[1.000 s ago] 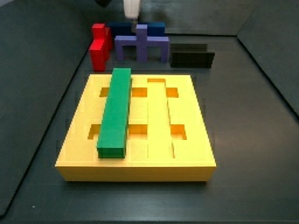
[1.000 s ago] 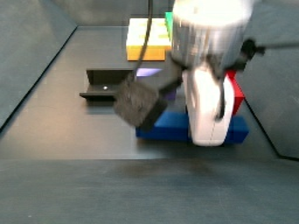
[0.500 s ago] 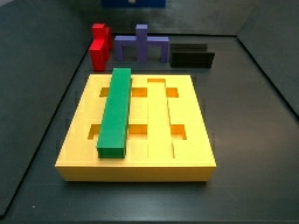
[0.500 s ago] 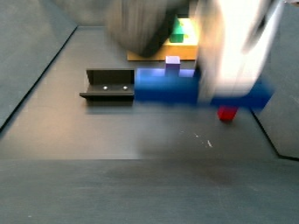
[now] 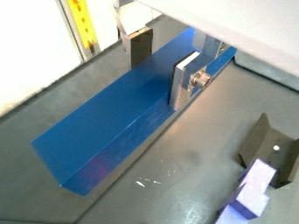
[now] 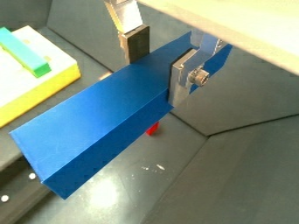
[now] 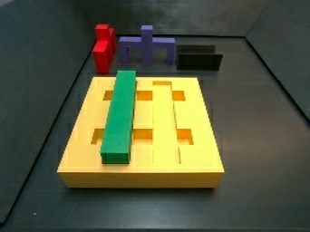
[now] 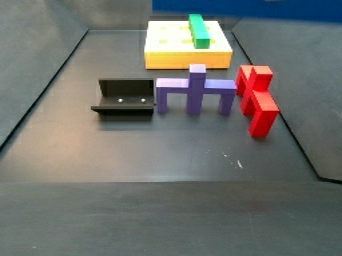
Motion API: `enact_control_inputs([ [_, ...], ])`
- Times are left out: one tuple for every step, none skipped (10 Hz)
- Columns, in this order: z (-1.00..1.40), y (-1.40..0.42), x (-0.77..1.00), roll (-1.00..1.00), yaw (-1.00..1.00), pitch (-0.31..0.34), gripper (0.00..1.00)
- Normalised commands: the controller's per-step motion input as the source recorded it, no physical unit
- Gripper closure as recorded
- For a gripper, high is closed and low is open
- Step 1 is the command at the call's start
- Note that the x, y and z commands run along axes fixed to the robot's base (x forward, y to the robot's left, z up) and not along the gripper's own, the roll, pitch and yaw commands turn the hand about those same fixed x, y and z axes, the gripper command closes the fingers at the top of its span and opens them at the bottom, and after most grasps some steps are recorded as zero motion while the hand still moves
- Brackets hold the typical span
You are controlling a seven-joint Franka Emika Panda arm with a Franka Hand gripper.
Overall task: Pick up the blue object. Move up. Move to above the board. Insert the blue object.
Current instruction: Move to above the board.
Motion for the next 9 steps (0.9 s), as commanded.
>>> enact_control_inputs([
  [0.26, 0.01, 0.03, 0.00, 0.00, 0.079, 1.00],
  [0.18, 0.01, 0.03, 0.00, 0.00, 0.078, 1.00],
  [0.14, -1.40, 0.15, -0.01, 1.00, 0.017, 1.00],
  [0.13, -1.40, 0.15, 0.00, 1.00, 0.015, 1.00],
  [0.13, -1.40, 0.14, 0.00, 1.00, 0.010, 1.00],
  [0.13, -1.40, 0.14, 0.00, 1.00, 0.008, 1.00],
  [0.13, -1.40, 0.14, 0.00, 1.00, 0.010, 1.00],
  [0.14, -1.40, 0.14, 0.01, 1.00, 0.013, 1.00],
  [0.14, -1.40, 0.14, 0.00, 1.00, 0.014, 1.00],
])
